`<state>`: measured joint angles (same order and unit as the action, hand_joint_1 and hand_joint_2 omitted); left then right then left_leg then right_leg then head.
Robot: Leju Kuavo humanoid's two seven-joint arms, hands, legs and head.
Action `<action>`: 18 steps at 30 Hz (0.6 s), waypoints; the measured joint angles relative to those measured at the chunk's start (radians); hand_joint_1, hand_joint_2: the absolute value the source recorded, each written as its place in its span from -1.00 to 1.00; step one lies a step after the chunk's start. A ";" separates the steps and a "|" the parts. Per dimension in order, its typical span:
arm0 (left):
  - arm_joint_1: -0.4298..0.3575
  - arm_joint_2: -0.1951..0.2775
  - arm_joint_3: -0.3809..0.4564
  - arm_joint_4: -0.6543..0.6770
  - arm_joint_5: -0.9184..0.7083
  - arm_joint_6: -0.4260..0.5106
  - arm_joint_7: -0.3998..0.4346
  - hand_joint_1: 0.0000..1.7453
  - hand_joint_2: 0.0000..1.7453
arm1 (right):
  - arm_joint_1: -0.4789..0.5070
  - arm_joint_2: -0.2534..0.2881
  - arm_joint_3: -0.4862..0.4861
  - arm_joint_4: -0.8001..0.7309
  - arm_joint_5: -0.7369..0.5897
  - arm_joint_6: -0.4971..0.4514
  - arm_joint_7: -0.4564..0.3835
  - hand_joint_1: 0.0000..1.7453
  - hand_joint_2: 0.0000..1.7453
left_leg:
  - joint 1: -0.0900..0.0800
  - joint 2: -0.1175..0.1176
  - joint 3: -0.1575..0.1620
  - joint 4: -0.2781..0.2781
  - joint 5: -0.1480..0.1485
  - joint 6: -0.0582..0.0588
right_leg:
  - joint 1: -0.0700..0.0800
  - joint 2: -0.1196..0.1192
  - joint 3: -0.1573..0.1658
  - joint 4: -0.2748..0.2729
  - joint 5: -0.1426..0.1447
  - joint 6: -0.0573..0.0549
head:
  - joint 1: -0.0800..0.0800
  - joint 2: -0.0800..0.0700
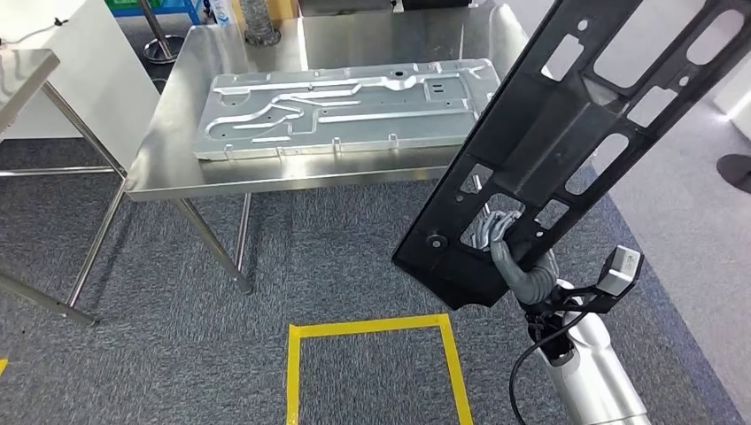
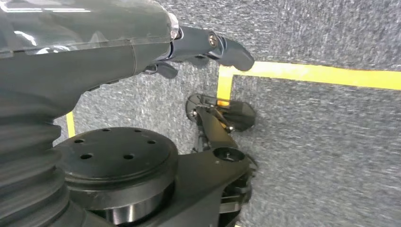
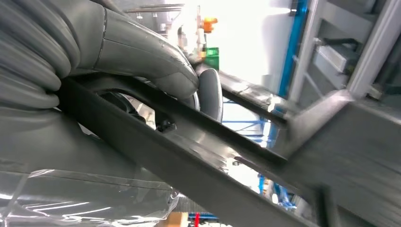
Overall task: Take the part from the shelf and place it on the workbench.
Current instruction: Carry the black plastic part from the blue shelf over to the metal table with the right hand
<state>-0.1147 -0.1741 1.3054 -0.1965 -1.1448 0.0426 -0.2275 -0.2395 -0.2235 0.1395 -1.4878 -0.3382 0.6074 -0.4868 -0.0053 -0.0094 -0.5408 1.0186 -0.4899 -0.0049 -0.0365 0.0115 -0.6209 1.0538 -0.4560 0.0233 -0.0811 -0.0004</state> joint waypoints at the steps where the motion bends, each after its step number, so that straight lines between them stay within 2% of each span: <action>1: 0.001 0.000 0.000 0.000 0.000 0.000 0.000 -1.00 1.00 | -0.001 0.000 0.001 0.000 0.000 0.000 0.001 1.00 1.00 | 0.002 0.001 0.000 0.002 -0.003 -0.004 | 0.001 -0.001 0.000 -0.001 -0.001 -0.006 | 0.000 0.000; 3: 0.001 0.000 0.000 0.000 0.001 0.000 -0.001 -1.00 1.00 | -0.005 0.001 0.002 0.000 0.000 0.000 0.001 1.00 1.00 | 0.007 0.002 -0.016 0.042 -0.030 -0.013 | 0.003 -0.003 0.003 -0.003 -0.002 -0.018 | 0.000 0.000; 4: 0.000 0.000 0.000 0.000 0.001 0.000 -0.001 -1.00 1.00 | -0.006 0.001 0.002 0.000 0.000 0.000 0.001 1.00 1.00 | 0.008 0.003 -0.040 0.092 -0.056 -0.016 | 0.004 -0.005 0.004 -0.005 -0.003 -0.022 | 0.000 0.000; 6: 0.001 0.000 0.000 0.000 0.002 -0.003 0.000 -1.00 1.00 | -0.009 0.001 0.003 0.001 -0.001 0.000 0.001 1.00 1.00 | 0.009 0.003 -0.113 0.232 -0.115 -0.018 | 0.009 -0.006 0.006 -0.005 -0.007 -0.027 | 0.000 0.000; 7: 0.002 0.000 0.000 0.000 0.003 -0.006 0.000 -1.00 1.00 | -0.009 0.001 0.004 0.002 -0.001 0.000 0.000 1.00 1.00 | 0.009 0.003 -0.146 0.288 -0.128 -0.016 | 0.012 -0.007 0.007 -0.005 -0.010 -0.029 | 0.000 0.000; 8: 0.003 0.000 0.000 0.000 0.003 -0.009 0.001 -1.00 1.00 | -0.010 0.001 0.006 0.004 -0.001 0.001 -0.001 1.00 1.00 | 0.008 0.003 -0.165 0.310 -0.120 -0.011 | 0.015 -0.006 0.010 -0.005 -0.013 -0.030 | 0.000 0.000; 9: 0.003 0.000 0.000 0.000 0.004 -0.012 0.002 -1.00 1.00 | -0.011 0.001 0.008 0.007 -0.001 0.002 -0.002 1.00 1.00 | 0.006 0.003 -0.163 0.291 -0.093 -0.005 | 0.017 -0.006 0.015 -0.005 -0.018 -0.031 | 0.000 0.000; 11: 0.003 0.000 0.000 0.000 0.005 -0.015 0.001 -1.00 1.00 | -0.018 0.001 0.012 0.015 -0.002 0.006 -0.007 1.00 1.00 | -0.002 0.004 -0.111 0.159 -0.009 0.011 | 0.017 -0.006 0.029 -0.007 -0.027 -0.029 | 0.000 0.000; 12: 0.002 0.000 0.000 0.000 0.005 -0.016 0.000 -1.00 1.00 | -0.023 0.001 0.013 0.018 -0.003 0.008 -0.010 1.00 1.00 | -0.007 0.004 -0.081 0.089 0.016 0.018 | 0.018 -0.006 0.035 -0.008 -0.032 -0.026 | 0.000 0.000; 14: 0.000 0.000 0.000 0.000 0.005 -0.018 -0.002 -1.00 1.00 | -0.030 0.001 0.016 0.023 -0.005 0.009 -0.013 1.00 1.00 | -0.016 0.005 -0.047 0.011 0.026 0.028 | 0.017 -0.005 0.045 -0.013 -0.034 -0.014 | 0.000 0.000; 16: 0.001 0.001 0.000 0.000 0.005 -0.019 -0.004 -1.00 1.00 | -0.032 0.001 0.020 0.027 -0.006 0.010 -0.013 1.00 1.00 | -0.018 0.004 -0.030 -0.011 0.022 0.039 | 0.015 -0.007 0.051 -0.013 -0.026 0.001 | 0.000 0.000; 18: 0.002 0.000 0.000 0.000 0.005 -0.020 -0.005 -1.00 1.00 | -0.034 0.001 0.025 0.030 -0.006 0.010 -0.013 1.00 1.00 | -0.017 0.002 -0.004 -0.028 0.024 0.051 | 0.013 -0.008 0.043 0.017 -0.033 0.008 | 0.000 0.000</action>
<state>-0.1125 -0.1739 1.3054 -0.1965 -1.1402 0.0230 -0.2325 -0.2736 -0.2227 0.1642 -1.4575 -0.3437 0.6176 -0.5002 -0.0224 -0.0069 -0.5444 0.9909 -0.4660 0.0456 -0.0238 0.0033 -0.5774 1.0712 -0.4895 0.0311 -0.0808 -0.0004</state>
